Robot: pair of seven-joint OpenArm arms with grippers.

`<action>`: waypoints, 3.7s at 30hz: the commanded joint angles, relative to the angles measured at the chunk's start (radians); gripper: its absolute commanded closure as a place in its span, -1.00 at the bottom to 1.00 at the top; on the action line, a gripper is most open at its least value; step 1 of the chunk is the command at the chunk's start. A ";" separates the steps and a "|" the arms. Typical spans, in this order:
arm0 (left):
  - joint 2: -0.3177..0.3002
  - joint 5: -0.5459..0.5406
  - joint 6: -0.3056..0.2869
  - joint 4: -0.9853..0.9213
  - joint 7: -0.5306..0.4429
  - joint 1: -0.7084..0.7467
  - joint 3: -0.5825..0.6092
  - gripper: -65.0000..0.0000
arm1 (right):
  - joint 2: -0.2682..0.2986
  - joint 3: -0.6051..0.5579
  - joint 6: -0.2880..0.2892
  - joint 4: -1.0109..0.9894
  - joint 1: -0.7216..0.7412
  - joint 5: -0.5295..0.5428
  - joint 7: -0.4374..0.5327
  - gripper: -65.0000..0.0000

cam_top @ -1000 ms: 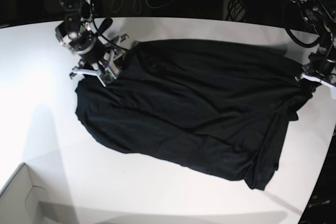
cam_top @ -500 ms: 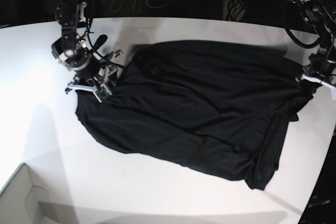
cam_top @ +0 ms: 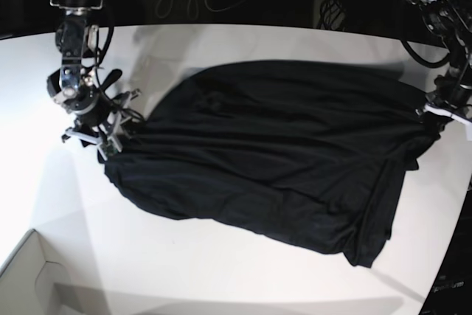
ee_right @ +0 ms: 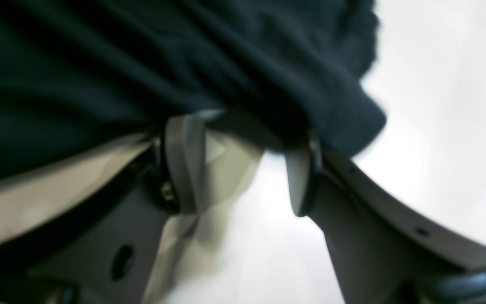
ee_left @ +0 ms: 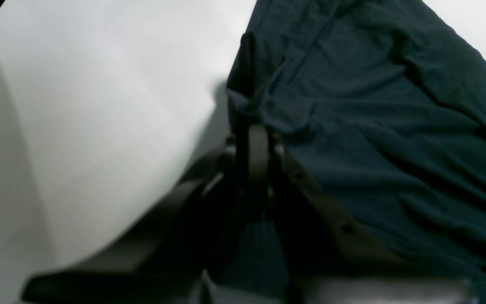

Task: Layout the t-shirt on the table in an organized manner, then fold the t-shirt properly
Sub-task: 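Drag the grasped corner with the right gripper away from the left gripper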

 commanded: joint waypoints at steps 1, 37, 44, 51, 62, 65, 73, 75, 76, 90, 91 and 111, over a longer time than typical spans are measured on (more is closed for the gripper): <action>-0.016 -0.016 -0.005 0.020 -0.025 -0.010 -0.003 1.00 | 0.009 0.008 -0.006 -0.004 0.023 -0.008 -0.004 0.05; -0.013 -0.015 -0.005 0.020 -0.025 -0.010 -0.003 1.00 | -0.025 0.164 -0.003 -0.090 0.100 -0.008 0.180 0.04; -0.013 -0.015 -0.005 0.020 -0.020 -0.010 -0.003 1.00 | -0.028 0.005 -0.003 -0.016 0.149 -0.005 0.178 0.04; -0.013 -0.015 0.002 0.020 -0.017 -0.010 -0.003 1.00 | -0.072 -0.090 -0.003 -0.008 0.218 -0.008 0.175 0.04; -0.013 -0.015 0.002 0.019 -0.025 -0.012 -0.003 1.00 | -0.060 0.134 -0.002 0.147 0.078 -0.005 0.174 0.04; -0.012 -0.015 0.002 0.019 -0.025 -0.021 -0.003 1.00 | -0.060 0.144 -0.002 0.170 0.004 -0.005 0.175 0.04; -0.012 -0.015 0.002 0.019 -0.022 -0.024 -0.003 1.00 | -0.069 0.141 -0.002 0.197 -0.114 -0.003 0.178 -0.06; -0.012 -0.015 0.002 0.019 -0.022 -0.024 -0.003 1.00 | -0.078 0.140 -0.002 0.168 -0.109 -0.003 0.180 -0.06; -0.012 -0.015 0.002 0.019 -0.023 -0.024 -0.003 1.00 | -0.080 0.140 -0.002 0.157 -0.098 -0.003 0.180 -0.06; -0.012 -0.015 0.002 0.016 -0.023 -0.024 -0.001 1.00 | -0.072 0.144 -0.002 -0.030 0.047 -0.007 0.180 0.03; -0.012 -0.015 0.002 0.017 -0.023 -0.024 -0.001 1.00 | -0.065 0.143 -0.002 -0.031 0.044 -0.007 0.178 0.13; -0.021 -0.015 -0.003 0.020 -0.019 -0.038 -0.001 1.00 | -0.046 0.183 -0.002 0.417 -0.121 -0.005 0.172 1.00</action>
